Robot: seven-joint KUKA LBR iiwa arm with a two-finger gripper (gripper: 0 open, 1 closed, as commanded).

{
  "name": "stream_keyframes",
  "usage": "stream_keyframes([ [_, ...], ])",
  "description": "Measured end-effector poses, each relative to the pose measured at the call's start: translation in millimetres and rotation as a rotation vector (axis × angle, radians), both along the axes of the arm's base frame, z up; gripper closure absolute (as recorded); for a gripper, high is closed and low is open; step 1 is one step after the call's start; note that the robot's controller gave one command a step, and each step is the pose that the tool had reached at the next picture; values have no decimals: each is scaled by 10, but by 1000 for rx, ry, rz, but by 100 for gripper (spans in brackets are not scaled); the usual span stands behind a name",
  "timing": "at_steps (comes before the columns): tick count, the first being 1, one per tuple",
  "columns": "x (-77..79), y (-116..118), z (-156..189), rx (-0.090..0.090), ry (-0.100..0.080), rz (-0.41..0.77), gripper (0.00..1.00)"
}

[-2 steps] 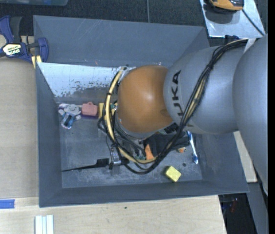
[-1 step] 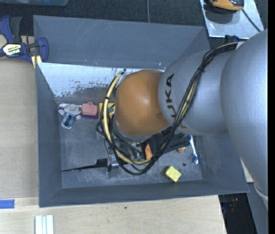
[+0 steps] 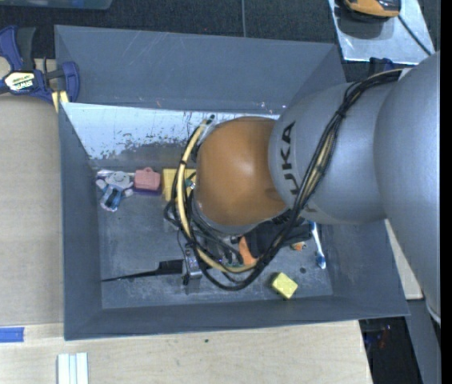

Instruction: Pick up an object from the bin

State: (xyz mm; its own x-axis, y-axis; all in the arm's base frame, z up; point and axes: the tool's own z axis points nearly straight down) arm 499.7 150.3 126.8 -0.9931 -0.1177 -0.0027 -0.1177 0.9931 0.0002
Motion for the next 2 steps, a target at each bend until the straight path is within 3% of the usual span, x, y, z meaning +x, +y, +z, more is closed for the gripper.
stream_keyframes([
  [1,-11,-69,-597,2,-3,-78,0],
  [2,105,-24,-554,6,-17,-24,100],
])
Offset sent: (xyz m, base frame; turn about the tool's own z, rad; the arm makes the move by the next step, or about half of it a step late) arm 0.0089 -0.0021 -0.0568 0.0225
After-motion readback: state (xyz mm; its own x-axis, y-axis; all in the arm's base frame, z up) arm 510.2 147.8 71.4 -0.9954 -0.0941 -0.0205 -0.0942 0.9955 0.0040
